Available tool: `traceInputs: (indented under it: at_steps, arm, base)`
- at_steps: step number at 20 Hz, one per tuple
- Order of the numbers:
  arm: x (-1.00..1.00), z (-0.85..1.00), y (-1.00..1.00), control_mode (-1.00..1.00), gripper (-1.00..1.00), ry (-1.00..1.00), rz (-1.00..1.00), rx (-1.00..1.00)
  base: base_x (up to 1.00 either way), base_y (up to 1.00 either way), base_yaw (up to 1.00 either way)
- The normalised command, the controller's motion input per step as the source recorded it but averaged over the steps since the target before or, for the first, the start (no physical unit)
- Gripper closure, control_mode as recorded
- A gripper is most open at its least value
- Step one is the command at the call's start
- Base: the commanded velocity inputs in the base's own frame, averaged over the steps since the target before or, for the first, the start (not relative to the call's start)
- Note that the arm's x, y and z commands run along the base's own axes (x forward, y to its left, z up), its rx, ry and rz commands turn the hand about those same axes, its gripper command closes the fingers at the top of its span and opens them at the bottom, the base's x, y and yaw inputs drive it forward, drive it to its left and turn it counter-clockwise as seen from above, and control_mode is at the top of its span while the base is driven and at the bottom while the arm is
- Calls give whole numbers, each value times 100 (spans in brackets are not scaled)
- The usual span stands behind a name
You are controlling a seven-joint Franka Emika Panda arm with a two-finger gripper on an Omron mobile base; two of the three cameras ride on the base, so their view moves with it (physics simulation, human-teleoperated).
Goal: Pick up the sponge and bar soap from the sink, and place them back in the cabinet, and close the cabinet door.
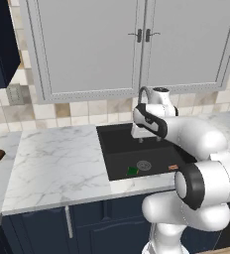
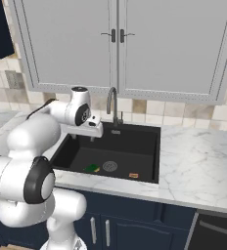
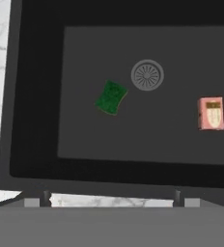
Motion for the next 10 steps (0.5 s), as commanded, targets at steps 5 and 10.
traceInputs:
  at_steps: [5, 10]
  arm:
    - [21, -4, 0, -100, -100, 3, 0, 0]
    - [24, 0, 0, -100, -100, 4, 0, 0]
  base:
    - [0, 0, 0]
    - [0, 0, 0]
